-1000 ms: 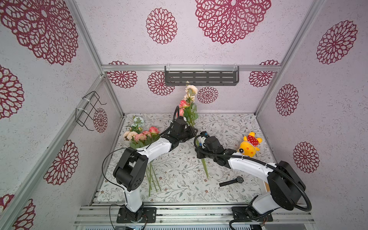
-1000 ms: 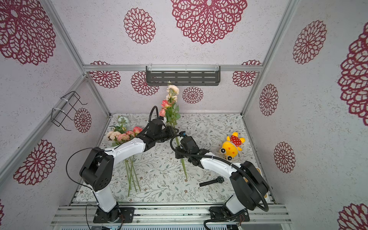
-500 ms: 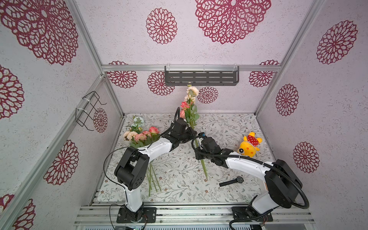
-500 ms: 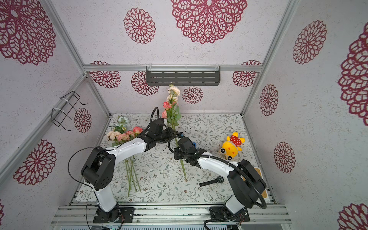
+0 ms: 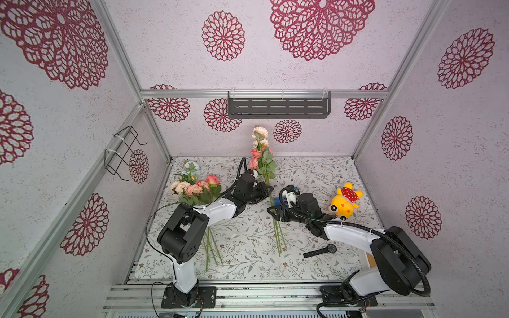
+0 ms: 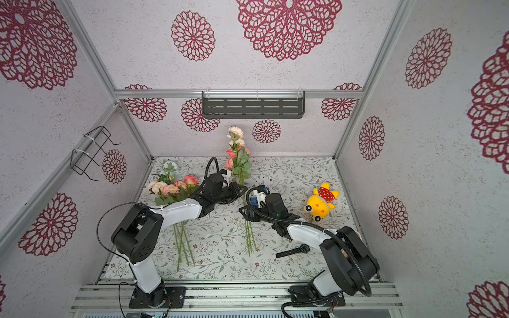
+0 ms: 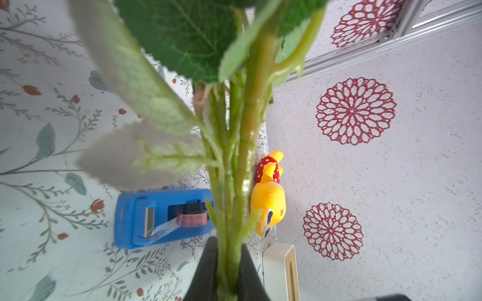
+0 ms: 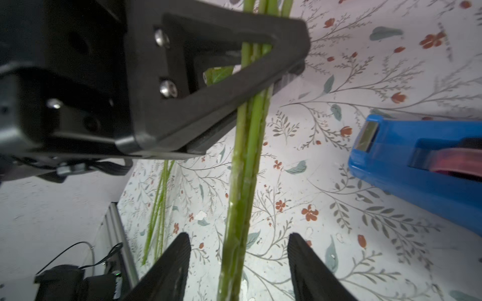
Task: Wrap bouquets with tape
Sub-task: Wrap the tape around the bouquet.
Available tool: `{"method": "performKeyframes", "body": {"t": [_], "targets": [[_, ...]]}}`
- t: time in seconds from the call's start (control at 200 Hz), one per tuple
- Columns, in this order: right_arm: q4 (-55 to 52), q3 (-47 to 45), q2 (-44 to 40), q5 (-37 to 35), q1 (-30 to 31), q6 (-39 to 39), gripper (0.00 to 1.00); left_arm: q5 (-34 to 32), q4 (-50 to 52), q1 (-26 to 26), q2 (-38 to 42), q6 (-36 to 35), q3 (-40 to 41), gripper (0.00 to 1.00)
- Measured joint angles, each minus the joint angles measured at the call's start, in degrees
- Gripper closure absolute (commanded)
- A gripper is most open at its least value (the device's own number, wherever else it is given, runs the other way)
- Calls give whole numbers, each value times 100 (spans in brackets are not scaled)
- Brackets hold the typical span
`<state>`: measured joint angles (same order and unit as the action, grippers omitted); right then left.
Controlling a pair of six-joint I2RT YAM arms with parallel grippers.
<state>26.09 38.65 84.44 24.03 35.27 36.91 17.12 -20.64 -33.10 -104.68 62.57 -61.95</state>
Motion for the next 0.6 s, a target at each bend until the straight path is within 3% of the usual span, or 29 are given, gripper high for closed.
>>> {"method": "performKeyframes", "body": {"t": [0.09, 0.23, 0.31, 0.38, 0.475, 0.6], "targets": [[588, -118, 168, 385, -59, 308, 60, 2, -422, 0, 184, 28, 149, 100], [1193, -184, 352, 798, -101, 638, 100, 11, -1196, 0, 356, 72, 315, 100], [1373, -164, 337, 916, -83, 688, 100, 28, -1458, 9, 352, 122, 369, 100], [1281, -127, 308, 863, -87, 612, 100, 33, -1565, 11, 352, 142, 382, 81], [533, 122, 179, 476, 52, 254, 100, 11, -1582, 17, 352, 162, 382, 68], [-595, 597, 92, -299, 339, -201, 100, -90, -1403, 15, 382, 87, 376, 64]]}}
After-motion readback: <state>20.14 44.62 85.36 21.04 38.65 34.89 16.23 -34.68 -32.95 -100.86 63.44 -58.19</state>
